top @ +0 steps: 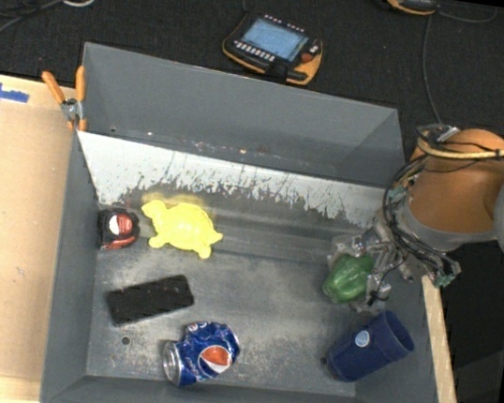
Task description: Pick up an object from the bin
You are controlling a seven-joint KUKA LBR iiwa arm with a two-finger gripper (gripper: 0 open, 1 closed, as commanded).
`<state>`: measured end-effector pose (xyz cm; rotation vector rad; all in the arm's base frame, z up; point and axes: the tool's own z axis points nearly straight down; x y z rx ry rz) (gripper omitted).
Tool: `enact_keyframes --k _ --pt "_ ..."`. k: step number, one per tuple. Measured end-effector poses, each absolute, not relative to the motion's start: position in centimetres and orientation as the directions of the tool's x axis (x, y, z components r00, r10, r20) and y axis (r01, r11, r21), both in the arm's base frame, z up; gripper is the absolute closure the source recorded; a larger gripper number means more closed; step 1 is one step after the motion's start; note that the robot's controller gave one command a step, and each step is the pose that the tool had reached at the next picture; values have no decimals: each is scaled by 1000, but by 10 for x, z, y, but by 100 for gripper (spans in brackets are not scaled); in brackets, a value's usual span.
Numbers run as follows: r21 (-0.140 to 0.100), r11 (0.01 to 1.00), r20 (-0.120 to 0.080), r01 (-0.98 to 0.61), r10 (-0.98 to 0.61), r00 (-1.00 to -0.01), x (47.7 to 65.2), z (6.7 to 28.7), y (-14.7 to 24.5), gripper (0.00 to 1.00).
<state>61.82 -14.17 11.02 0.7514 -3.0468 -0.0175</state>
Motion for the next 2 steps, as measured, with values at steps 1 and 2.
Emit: enact_keyframes --k 1,2 --pt "11 886 0 -464 -464 -886 619 137 -141 100" --pt "12 886 -1 -464 -464 -886 619 158 -140 100"
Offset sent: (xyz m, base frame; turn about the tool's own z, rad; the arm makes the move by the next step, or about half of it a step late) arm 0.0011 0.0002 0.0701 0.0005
